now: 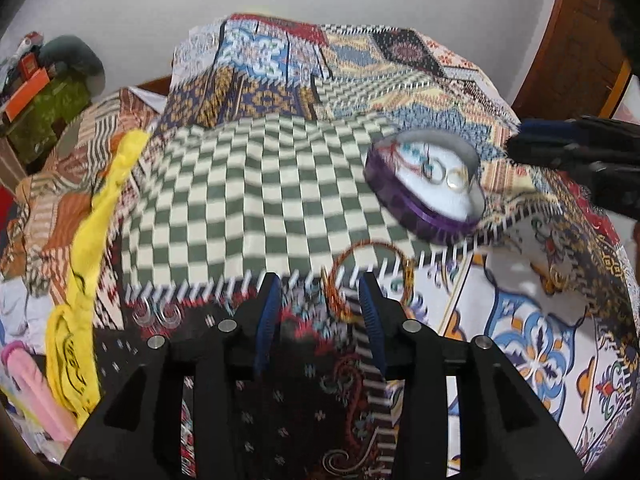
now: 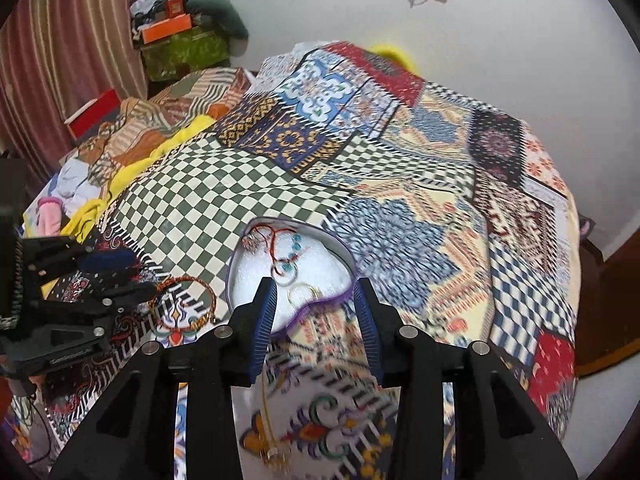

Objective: Organize jewelry
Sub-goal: 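Open both grippers and withdraw them from the tin, then grasp the red-orange bangle with the left gripper while the right gripper grasps a small ring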

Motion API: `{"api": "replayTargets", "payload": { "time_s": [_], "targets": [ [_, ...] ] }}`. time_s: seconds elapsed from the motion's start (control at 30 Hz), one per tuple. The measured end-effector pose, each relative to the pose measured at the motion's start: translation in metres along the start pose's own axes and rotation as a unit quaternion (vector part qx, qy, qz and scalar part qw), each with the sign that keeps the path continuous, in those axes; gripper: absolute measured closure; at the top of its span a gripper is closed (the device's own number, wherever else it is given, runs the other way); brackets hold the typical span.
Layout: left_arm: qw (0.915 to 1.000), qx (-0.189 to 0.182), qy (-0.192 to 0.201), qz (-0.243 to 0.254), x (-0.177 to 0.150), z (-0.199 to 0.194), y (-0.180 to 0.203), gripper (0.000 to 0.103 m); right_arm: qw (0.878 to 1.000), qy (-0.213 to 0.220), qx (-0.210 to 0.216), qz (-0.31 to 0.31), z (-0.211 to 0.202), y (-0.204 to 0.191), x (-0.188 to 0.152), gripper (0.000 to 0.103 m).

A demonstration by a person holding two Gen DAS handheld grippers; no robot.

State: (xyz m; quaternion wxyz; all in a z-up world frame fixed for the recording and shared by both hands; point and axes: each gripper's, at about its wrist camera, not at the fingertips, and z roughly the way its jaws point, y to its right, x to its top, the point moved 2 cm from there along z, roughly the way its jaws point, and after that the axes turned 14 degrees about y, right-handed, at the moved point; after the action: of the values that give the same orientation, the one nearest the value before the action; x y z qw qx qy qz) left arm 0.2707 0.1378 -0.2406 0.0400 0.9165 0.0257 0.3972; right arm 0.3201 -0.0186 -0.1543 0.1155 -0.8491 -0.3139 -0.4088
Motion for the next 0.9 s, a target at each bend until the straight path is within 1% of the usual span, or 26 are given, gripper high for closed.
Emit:
{"api": "replayTargets", "payload": {
  "time_s": [0.1, 0.23, 0.3, 0.37, 0.4, 0.43, 0.47, 0.63, 0.73, 0.9],
  "targets": [
    [0.9998, -0.002, -0.013, -0.015, -0.011, 0.006, 0.000, 0.063, 1.000, 0.009, -0.012, 0.009, -0.013, 0.003, -0.009, 0.066],
    [0.9998, 0.019, -0.006, -0.004, -0.015, 0.008, 0.007, 0.063, 0.999, 0.007, -0.020, 0.030, -0.027, 0.009, -0.025, 0.066],
    [0.9995, 0.032, -0.005, 0.002, -0.017, 0.010, 0.009, 0.068, 0.999, 0.003, -0.023, 0.035, -0.030, 0.011, -0.031, 0.066],
    [0.9985, 0.053, -0.003, 0.012, -0.019, 0.013, 0.009, 0.082, 0.999, 0.001, -0.029, 0.034, -0.034, 0.012, -0.037, 0.066],
    [0.9981, 0.060, -0.001, 0.015, -0.020, 0.014, 0.009, 0.085, 0.999, -0.001, -0.032, 0.033, -0.036, 0.012, -0.041, 0.066],
    [0.9979, 0.062, 0.001, 0.016, -0.021, 0.013, 0.009, 0.089, 0.999, -0.004, -0.032, 0.032, -0.037, 0.012, -0.044, 0.066],
    [0.9980, 0.061, 0.001, 0.016, -0.021, 0.012, 0.008, 0.096, 0.999, -0.006, -0.032, 0.031, -0.039, 0.012, -0.047, 0.066],
    [0.9987, 0.050, 0.001, 0.010, -0.028, -0.002, 0.008, 0.097, 0.999, -0.019, -0.019, 0.033, -0.048, 0.008, -0.065, 0.066],
    [0.9994, 0.034, 0.005, 0.000, -0.033, -0.017, 0.011, 0.098, 0.999, -0.024, -0.010, 0.025, -0.051, 0.001, -0.073, 0.066],
    [0.9997, 0.016, 0.017, -0.004, -0.038, -0.039, 0.018, 0.099, 0.999, -0.033, 0.002, 0.008, -0.046, -0.010, -0.076, 0.066]
  ]
}}
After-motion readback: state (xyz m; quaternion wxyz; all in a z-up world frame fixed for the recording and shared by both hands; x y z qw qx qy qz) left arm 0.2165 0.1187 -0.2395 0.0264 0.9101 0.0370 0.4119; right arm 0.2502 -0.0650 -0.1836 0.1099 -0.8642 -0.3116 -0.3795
